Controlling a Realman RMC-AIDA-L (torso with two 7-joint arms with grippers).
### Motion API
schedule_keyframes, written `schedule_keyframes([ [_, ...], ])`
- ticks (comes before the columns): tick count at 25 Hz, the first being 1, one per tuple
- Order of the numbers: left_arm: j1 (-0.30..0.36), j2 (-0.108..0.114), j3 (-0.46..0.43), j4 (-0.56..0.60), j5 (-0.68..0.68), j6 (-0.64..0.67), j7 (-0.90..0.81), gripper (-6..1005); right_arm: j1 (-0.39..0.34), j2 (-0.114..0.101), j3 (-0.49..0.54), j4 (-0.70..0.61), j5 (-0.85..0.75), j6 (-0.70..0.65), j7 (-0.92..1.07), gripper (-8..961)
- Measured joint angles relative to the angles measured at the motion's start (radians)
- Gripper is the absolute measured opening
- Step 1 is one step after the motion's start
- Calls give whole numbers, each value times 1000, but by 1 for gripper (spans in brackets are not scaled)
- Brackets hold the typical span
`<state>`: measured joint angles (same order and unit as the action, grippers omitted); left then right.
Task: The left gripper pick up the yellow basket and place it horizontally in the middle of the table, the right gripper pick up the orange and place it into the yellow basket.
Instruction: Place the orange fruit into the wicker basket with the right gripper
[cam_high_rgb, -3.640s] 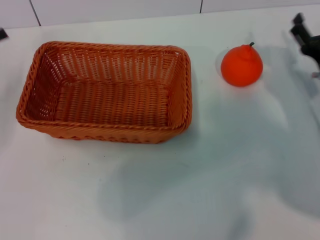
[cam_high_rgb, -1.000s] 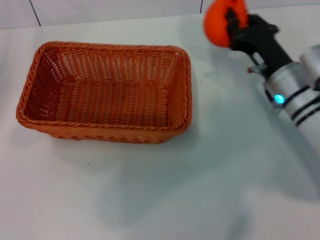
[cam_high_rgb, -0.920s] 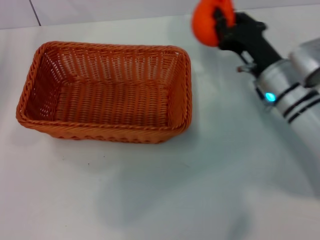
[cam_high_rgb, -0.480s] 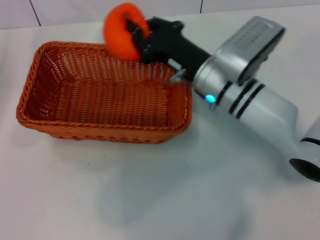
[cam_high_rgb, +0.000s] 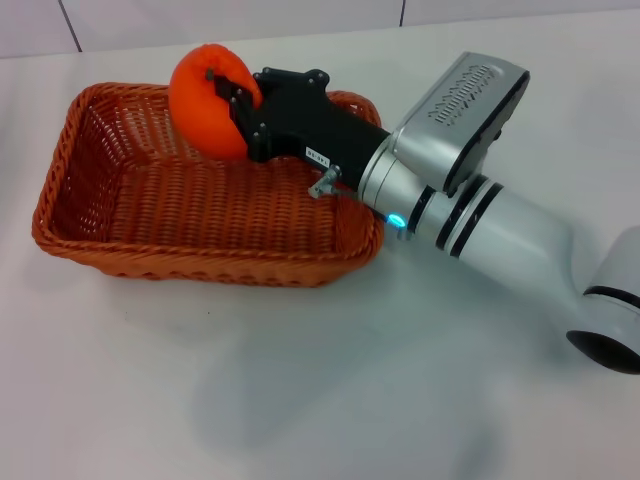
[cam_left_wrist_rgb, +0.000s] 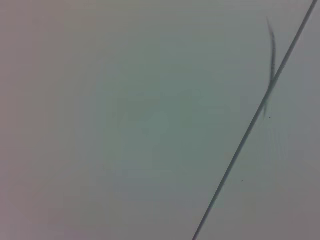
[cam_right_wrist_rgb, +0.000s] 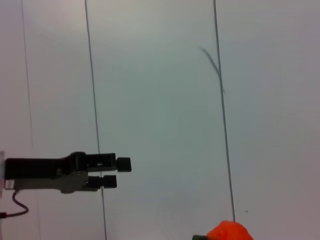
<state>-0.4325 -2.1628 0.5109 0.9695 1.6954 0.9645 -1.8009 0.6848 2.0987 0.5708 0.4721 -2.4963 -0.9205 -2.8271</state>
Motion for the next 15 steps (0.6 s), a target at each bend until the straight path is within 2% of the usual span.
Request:
schedule_keyframes([
  [3,0,0,0,0,0,0,0,835,-3,0,0,0,0,-14,0,88],
  [15,1,-2,-3,-6,-29,0,36,836,-28,-1,-2,-7,-1,-80,26,364],
])
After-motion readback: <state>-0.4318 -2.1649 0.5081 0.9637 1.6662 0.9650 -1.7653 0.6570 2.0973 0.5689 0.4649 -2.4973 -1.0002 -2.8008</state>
